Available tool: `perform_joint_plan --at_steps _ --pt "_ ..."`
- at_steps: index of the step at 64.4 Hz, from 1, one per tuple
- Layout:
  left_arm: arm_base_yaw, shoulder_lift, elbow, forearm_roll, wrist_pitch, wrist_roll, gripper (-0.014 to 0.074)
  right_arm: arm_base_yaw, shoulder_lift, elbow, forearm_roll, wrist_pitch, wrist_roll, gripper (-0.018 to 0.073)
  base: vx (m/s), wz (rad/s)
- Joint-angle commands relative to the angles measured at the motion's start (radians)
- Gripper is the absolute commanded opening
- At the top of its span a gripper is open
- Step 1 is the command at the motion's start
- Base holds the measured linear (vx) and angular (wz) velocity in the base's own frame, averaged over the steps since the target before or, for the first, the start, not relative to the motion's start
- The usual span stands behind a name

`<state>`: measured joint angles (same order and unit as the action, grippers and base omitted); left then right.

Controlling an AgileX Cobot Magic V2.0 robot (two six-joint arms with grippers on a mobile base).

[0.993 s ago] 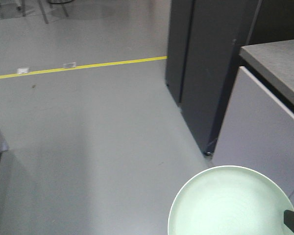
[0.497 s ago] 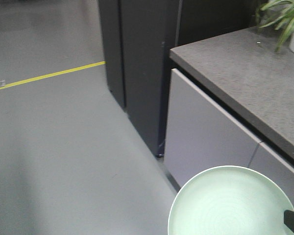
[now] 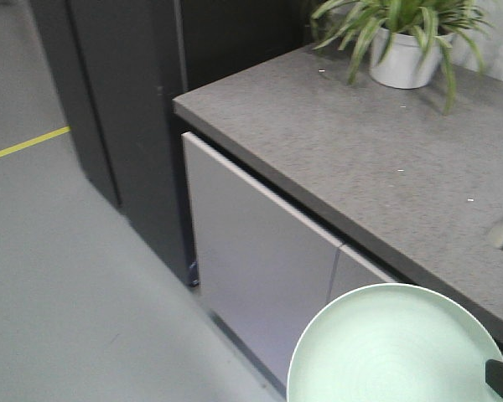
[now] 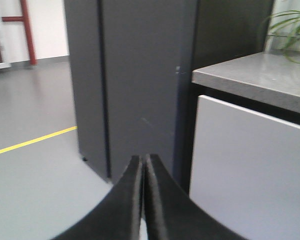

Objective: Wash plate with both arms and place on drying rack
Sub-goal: 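Drive the base to the sink while holding the plate in the right gripper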

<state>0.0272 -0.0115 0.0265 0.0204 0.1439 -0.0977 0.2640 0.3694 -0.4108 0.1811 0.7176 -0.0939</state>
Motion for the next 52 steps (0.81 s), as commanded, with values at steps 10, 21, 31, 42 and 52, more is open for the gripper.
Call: perform_joint_plan --at_steps 10,21,31,42,52 --pt "0.0 -0.015 0.022 0.001 -0.08 -0.007 -0.0006 -0.003 0.006 -0.029 0.008 -0.067 -0.002 -0.0008 0.12 -0.48" --pt "0.0 -0.015 0.022 0.001 -0.08 -0.007 -0.0006 -0.003 0.006 -0.029 0.008 -0.067 -0.002 -0.0008 0.12 -0.51" --pt "0.0 -0.015 0.022 0.001 -0.08 -0.007 -0.0006 -0.003 0.006 -0.029 0.008 -0.067 -0.002 -0.0008 0.13 -0.52" --pt "0.0 -0.015 0.022 0.001 -0.08 -0.007 -0.0006 -0.003 0.006 -0.029 0.008 -0.067 -0.002 -0.0008 0.12 -0.51" --pt "0.0 -0.015 0.022 0.001 -0.08 -0.007 -0.0006 -0.003 0.006 -0.029 0.008 -0.067 -0.002 -0.0008 0.12 -0.47"
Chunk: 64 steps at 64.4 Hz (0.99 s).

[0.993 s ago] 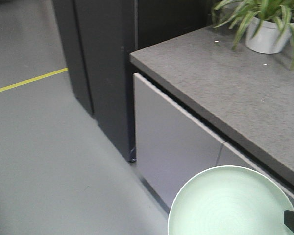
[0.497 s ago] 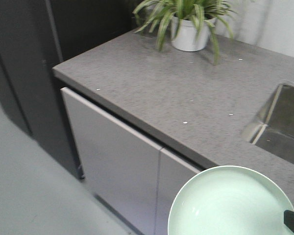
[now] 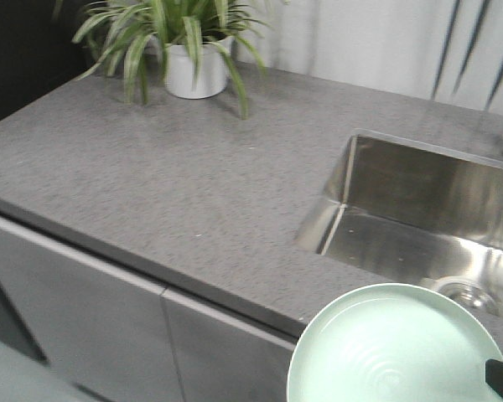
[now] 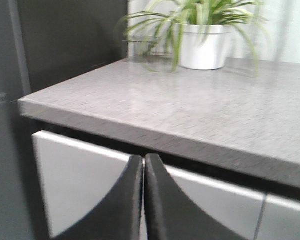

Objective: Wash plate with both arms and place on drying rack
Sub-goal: 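Drive the base to the sink while holding the plate in the right gripper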

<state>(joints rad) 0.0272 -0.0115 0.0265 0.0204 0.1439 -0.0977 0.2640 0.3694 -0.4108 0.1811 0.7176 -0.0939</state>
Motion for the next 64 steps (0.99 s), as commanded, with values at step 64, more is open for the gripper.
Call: perform_joint_plan --at_steps 64 --pt "0.0 -0.015 0.022 0.001 -0.08 -0.007 -0.0006 -0.003 0.006 -0.029 0.008 -0.067 -0.002 -0.0008 0.1 -0.38"
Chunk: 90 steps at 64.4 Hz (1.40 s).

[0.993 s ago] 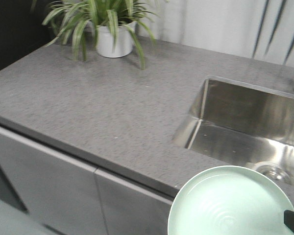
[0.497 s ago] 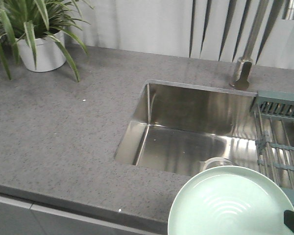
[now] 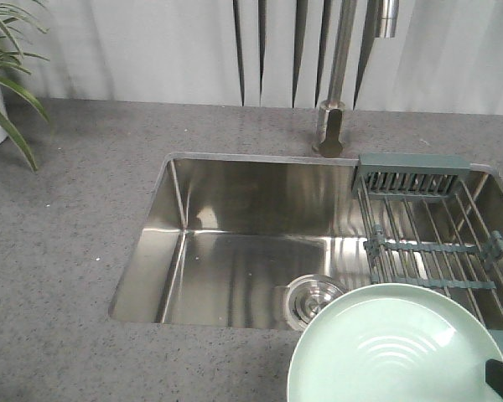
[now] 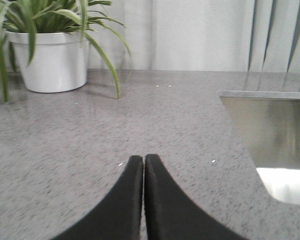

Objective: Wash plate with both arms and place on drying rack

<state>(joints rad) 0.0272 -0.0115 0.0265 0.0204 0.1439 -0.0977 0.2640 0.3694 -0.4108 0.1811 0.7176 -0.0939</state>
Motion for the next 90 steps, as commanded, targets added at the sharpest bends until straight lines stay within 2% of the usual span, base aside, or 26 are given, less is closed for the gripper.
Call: perform_joint_plan --at_steps 1,90 --pt "0.0 -0.015 0.022 0.001 -0.08 -0.007 -0.0006 -0.003 0.006 -0.029 0.008 -0.067 -0.002 -0.0008 0.08 -0.26" --pt "0.0 -0.015 0.022 0.001 -0.08 -0.007 -0.0006 -0.003 0.006 -0.029 0.008 -0.067 -0.002 -0.0008 0.06 -0.05"
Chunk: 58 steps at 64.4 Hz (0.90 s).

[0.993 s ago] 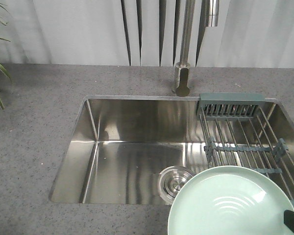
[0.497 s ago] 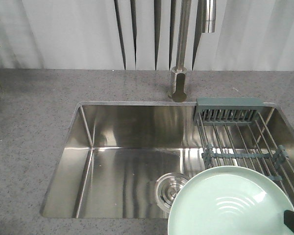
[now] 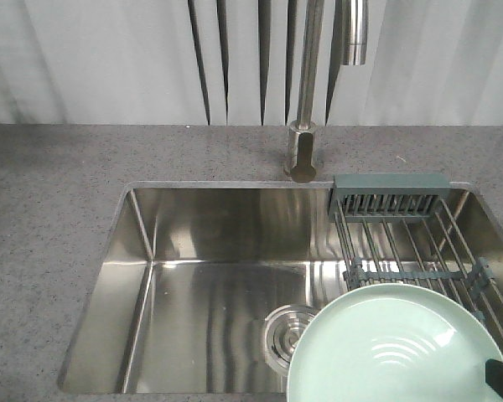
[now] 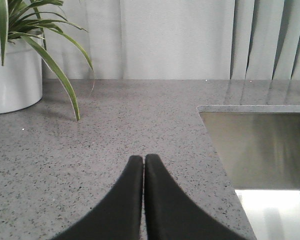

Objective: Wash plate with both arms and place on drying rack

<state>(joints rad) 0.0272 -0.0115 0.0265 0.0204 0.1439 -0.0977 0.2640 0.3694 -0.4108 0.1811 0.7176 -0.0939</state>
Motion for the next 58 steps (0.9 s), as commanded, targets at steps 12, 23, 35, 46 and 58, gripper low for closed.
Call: perform_joint_plan --at_steps 12,23,35,46,58 --pt "0.0 -0.015 0.022 0.001 -0.08 -0.007 -0.0006 -0.003 0.006 -0.029 0.008 -0.067 -0.002 -0.0008 0.03 -0.01" --pt "0.0 -0.015 0.022 0.001 -0.08 -0.007 -0.0006 -0.003 0.006 -0.029 0.008 -0.067 -0.002 -0.0008 0.02 -0.01" --pt "0.0 -0.015 0.022 0.001 -0.08 -0.007 -0.0006 -0.003 0.006 -0.029 0.008 -0.067 -0.002 -0.0008 0.01 0.0" --pt "0.0 -0.015 0.022 0.001 -0.08 -0.007 -0.0006 -0.003 0.006 -0.029 0.008 -0.067 -0.002 -0.0008 0.0 0.0" --pt "0.0 -0.015 0.022 0.001 -0.08 -0.006 -0.0006 -0.003 0.006 -0.029 0.008 -0.067 -0.002 -0.0008 0.0 0.0"
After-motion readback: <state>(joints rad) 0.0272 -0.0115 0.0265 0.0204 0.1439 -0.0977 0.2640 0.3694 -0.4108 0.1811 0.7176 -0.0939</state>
